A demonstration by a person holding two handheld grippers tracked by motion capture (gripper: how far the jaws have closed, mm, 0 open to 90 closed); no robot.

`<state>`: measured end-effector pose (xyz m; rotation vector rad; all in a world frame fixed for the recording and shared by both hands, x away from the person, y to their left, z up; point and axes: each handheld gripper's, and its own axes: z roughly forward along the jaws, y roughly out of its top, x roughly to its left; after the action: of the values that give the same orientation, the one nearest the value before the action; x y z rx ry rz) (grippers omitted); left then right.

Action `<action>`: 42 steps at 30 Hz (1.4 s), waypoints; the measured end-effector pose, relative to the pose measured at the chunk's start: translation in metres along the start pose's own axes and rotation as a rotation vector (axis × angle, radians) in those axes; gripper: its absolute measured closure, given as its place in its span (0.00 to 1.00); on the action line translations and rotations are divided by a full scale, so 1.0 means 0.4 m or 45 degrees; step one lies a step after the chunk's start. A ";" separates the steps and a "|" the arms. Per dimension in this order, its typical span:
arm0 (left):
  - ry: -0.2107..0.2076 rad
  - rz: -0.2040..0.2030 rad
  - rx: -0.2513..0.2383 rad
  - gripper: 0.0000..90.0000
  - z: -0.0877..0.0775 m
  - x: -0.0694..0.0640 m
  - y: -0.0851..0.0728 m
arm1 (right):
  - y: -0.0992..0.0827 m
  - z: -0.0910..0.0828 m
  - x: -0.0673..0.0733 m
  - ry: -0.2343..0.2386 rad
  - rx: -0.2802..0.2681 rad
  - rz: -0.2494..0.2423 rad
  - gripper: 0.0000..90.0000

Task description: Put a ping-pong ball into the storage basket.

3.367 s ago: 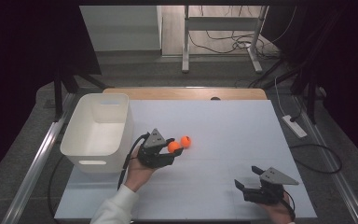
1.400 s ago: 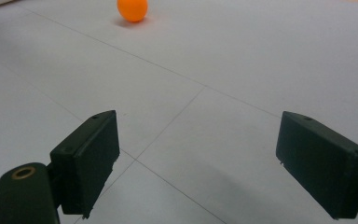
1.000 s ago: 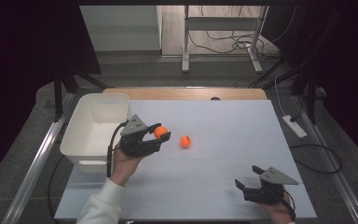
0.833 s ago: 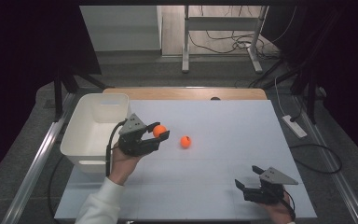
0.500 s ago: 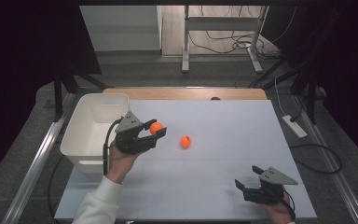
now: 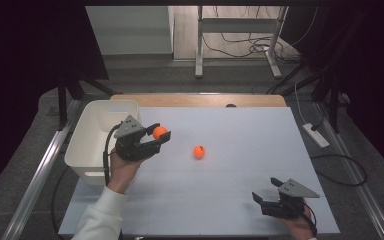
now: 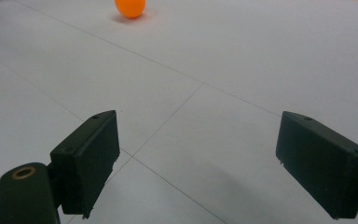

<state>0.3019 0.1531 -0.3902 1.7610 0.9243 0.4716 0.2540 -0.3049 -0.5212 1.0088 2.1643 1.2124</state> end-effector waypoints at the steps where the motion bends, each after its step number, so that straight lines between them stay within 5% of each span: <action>1: 0.005 -0.001 -0.001 0.55 -0.002 0.002 0.001 | 0.000 0.000 0.000 0.002 -0.002 0.001 0.15; 42: 0.116 -0.076 -0.016 0.55 -0.050 0.085 0.012 | -0.001 -0.001 -0.001 -0.012 0.000 0.004 0.15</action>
<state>0.3111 0.1908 -0.3820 1.7074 1.0324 0.5213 0.2539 -0.3057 -0.5211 1.0164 2.1567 1.2067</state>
